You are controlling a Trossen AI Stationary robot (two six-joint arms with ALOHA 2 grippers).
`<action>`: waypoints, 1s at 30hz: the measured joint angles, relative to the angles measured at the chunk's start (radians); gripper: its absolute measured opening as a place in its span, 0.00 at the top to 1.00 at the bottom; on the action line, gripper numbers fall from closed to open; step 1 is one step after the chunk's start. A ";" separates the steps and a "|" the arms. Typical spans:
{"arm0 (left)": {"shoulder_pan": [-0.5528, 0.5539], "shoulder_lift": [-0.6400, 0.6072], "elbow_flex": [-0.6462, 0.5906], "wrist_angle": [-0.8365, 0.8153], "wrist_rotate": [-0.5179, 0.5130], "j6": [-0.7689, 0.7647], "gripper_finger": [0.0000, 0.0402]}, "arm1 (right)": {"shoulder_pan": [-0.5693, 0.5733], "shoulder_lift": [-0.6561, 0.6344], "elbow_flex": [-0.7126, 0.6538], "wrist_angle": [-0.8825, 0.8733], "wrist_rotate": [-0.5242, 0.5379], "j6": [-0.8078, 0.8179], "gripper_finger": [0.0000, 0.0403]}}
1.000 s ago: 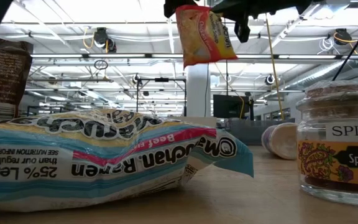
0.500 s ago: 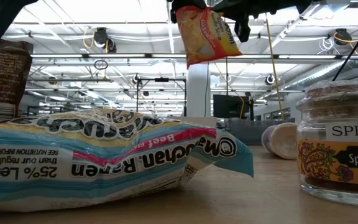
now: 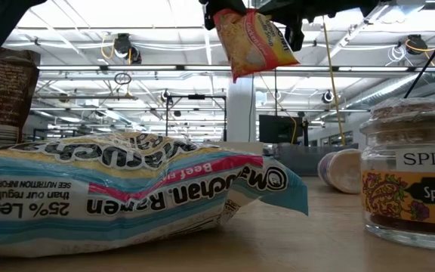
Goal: Pick & Place Food Item
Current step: Put the orange noodle pack into the left black bin
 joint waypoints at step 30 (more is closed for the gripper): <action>0.002 0.008 -0.001 0.002 -0.017 -0.003 0.93 | 0.000 0.000 0.000 0.000 -0.023 -0.007 1.00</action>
